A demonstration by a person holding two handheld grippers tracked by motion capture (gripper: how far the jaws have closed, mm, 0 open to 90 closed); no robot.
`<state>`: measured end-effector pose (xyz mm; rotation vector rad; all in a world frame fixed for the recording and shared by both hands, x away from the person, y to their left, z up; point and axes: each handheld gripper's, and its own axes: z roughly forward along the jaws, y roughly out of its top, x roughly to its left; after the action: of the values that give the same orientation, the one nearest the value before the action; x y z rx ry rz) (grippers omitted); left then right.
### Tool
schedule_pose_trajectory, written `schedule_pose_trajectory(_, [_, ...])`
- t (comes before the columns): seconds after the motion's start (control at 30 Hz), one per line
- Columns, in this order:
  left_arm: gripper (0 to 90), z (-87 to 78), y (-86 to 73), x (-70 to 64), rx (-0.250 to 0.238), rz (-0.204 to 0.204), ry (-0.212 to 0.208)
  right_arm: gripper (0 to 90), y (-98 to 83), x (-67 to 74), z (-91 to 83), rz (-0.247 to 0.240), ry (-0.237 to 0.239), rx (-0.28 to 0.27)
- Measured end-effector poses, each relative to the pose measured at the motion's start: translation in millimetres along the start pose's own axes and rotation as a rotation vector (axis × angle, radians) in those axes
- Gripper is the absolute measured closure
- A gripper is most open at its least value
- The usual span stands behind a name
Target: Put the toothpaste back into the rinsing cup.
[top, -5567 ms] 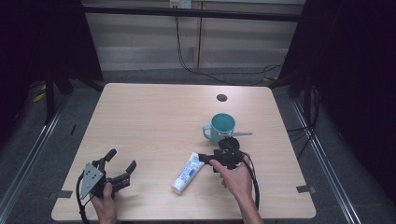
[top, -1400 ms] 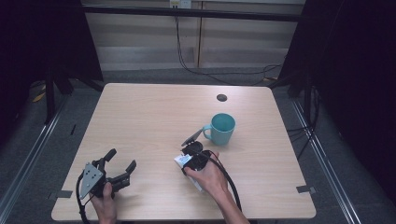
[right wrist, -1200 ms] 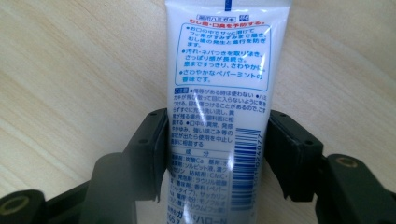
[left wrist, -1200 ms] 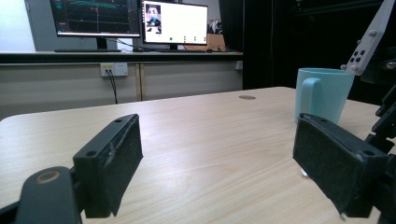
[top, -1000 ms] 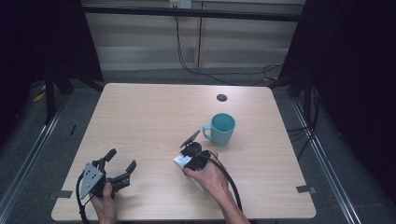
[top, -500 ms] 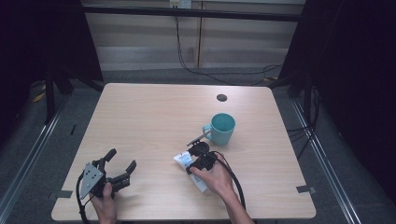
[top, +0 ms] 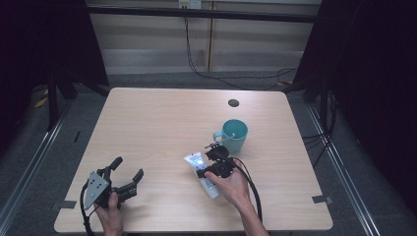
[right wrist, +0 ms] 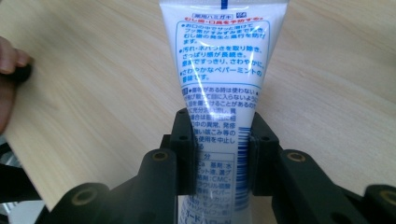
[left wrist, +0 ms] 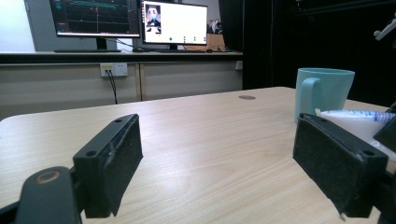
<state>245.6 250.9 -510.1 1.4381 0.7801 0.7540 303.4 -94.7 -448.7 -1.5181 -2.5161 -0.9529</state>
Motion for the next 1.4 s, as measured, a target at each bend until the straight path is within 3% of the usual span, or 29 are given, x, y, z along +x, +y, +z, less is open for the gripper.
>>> schedule_pose_trajectory(0.1, [15.6,-0.1,0.0,0.1,0.001,0.001,0.000,69.5,-0.7,0.5,-6.9,0.006,-0.011,-0.070])
schedule_pose_trajectory(0.33, [15.6,0.1,-0.1,-0.4,-0.001,-0.004,0.000,69.5,-0.3,-3.2,-22.6,0.009,0.030,-0.194])
schedule_pose_trajectory(0.63, [15.6,0.1,-0.1,-0.4,-0.001,-0.005,0.000,69.8,-0.8,-4.6,-31.8,-0.006,0.066,-0.288])
schedule_pose_trajectory(0.93, [15.6,0.0,-0.1,-0.2,0.000,-0.005,0.000,69.8,1.7,-1.0,-44.9,-0.026,0.082,-0.418])
schedule_pose_trajectory(1.17, [15.6,0.0,-0.1,-0.2,0.000,-0.003,0.000,69.8,3.0,0.8,-49.6,-0.047,0.105,-0.476])
schedule_pose_trajectory(1.4, [15.6,0.0,-0.1,-0.1,0.000,-0.003,0.000,69.8,4.2,4.9,-54.1,-0.053,0.093,-0.540])
